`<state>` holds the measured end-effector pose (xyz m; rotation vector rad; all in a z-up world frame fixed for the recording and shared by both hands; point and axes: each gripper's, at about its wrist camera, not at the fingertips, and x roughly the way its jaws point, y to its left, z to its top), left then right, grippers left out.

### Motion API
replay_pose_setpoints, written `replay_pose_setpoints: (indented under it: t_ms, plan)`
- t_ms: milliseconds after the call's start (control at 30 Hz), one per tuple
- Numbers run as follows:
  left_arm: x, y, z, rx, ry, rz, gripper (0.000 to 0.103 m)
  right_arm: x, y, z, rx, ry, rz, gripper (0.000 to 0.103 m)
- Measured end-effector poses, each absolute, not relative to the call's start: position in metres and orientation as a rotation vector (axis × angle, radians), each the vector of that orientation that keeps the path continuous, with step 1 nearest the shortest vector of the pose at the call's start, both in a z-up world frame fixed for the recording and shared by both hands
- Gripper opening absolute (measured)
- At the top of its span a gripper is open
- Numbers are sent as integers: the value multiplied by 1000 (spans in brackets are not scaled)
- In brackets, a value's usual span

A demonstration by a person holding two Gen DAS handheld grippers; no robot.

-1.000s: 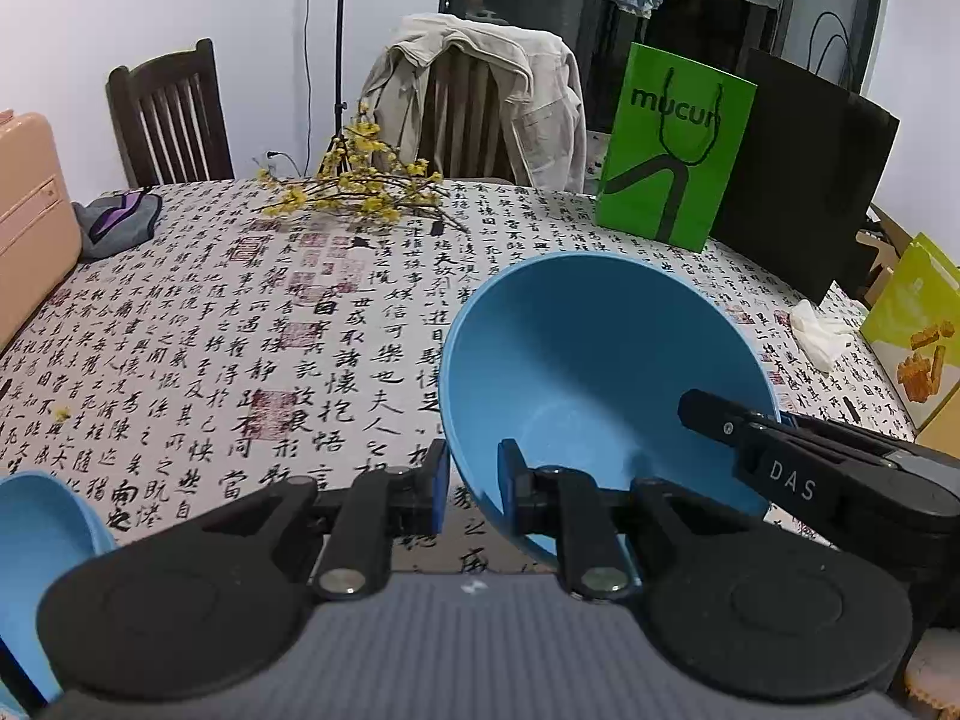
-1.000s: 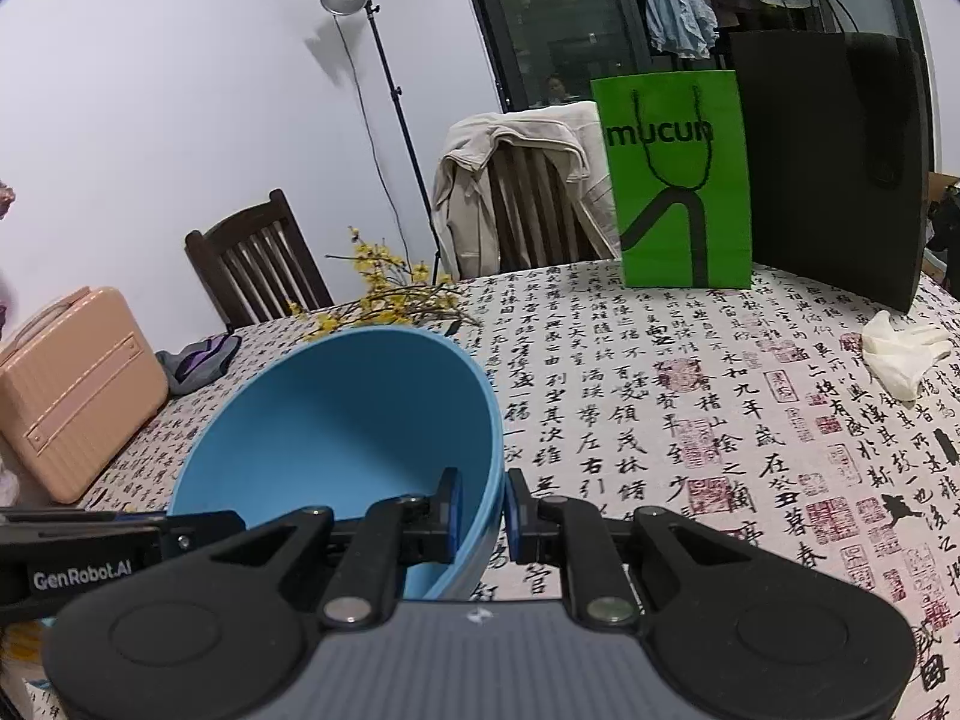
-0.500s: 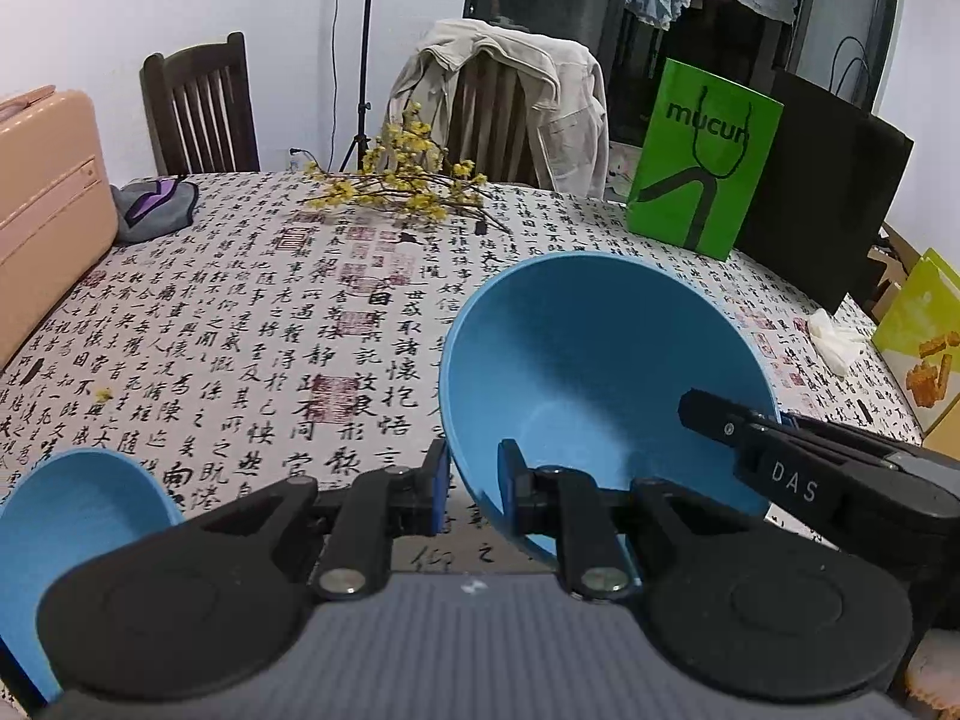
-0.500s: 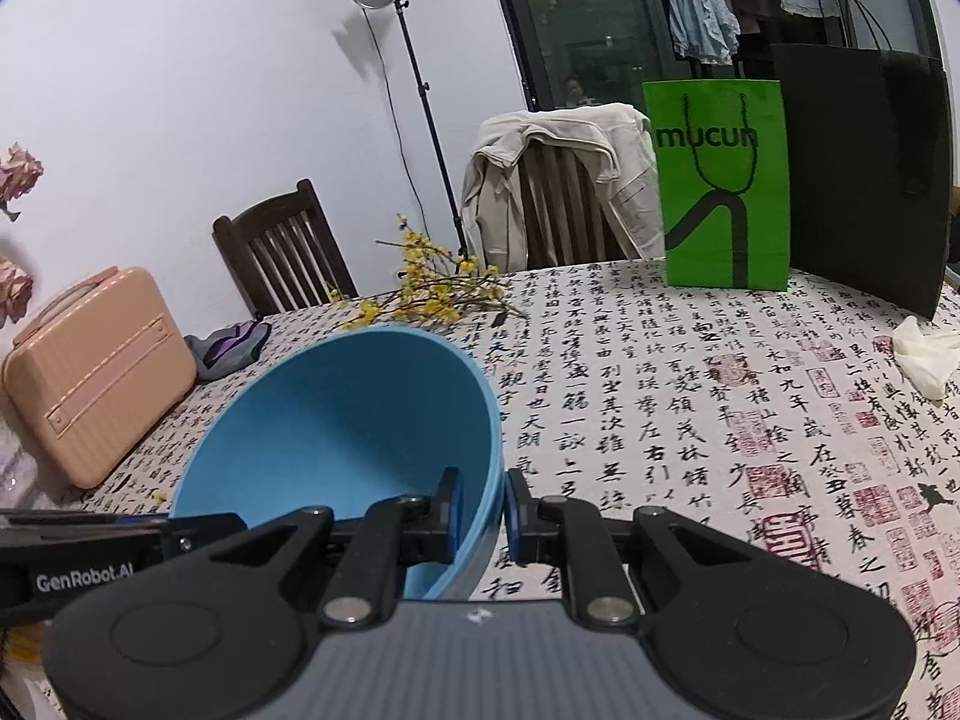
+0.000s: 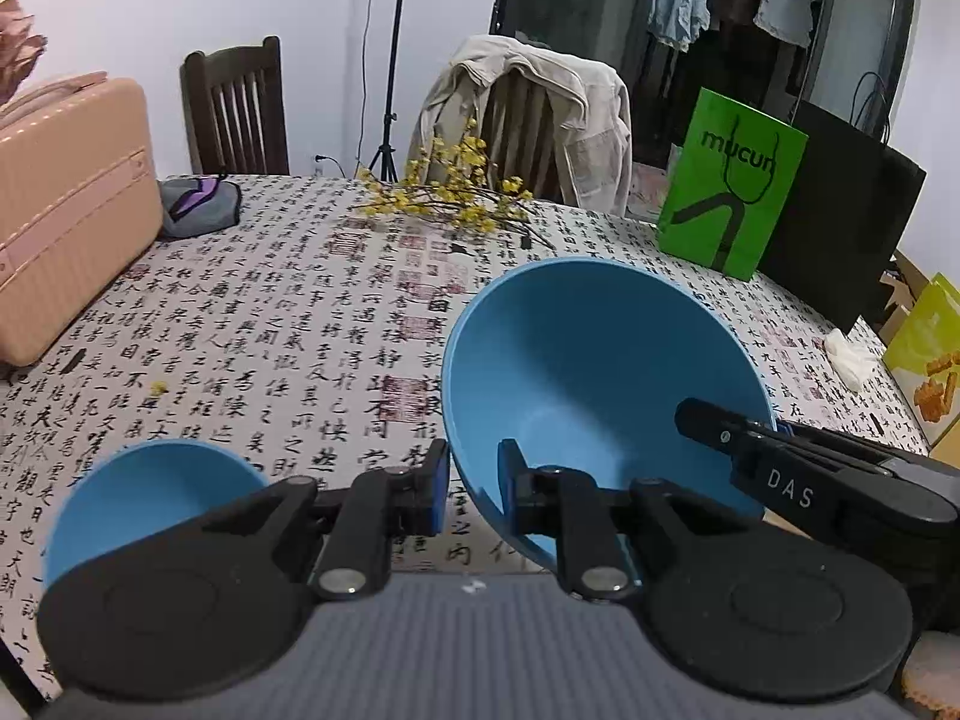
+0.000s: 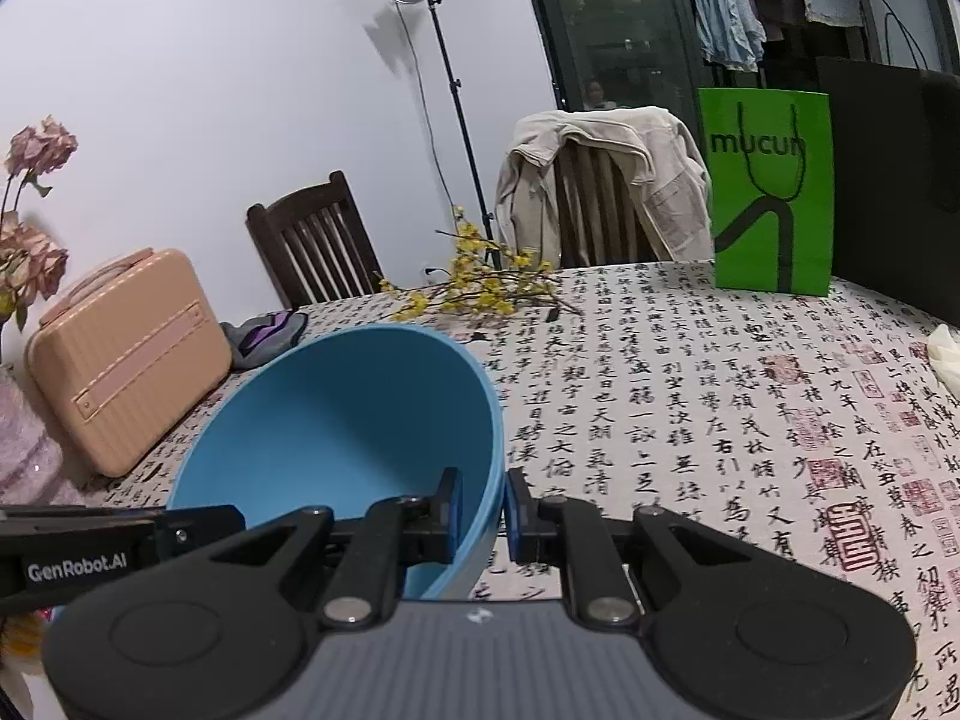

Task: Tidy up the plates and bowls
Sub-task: 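Lift and carry the blue bowl toward the stacked bowls by the vase, then lower the held blue bowl into the stacked blue bowls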

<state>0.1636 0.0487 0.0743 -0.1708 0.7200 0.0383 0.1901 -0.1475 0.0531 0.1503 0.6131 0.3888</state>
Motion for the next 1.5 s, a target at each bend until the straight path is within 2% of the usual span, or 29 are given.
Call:
replay_pose_setpoints:
  t_ms: [1500]
  plan:
    - [90,138,100,-270,607,208,17,156,-52,85,116,560,595,14]
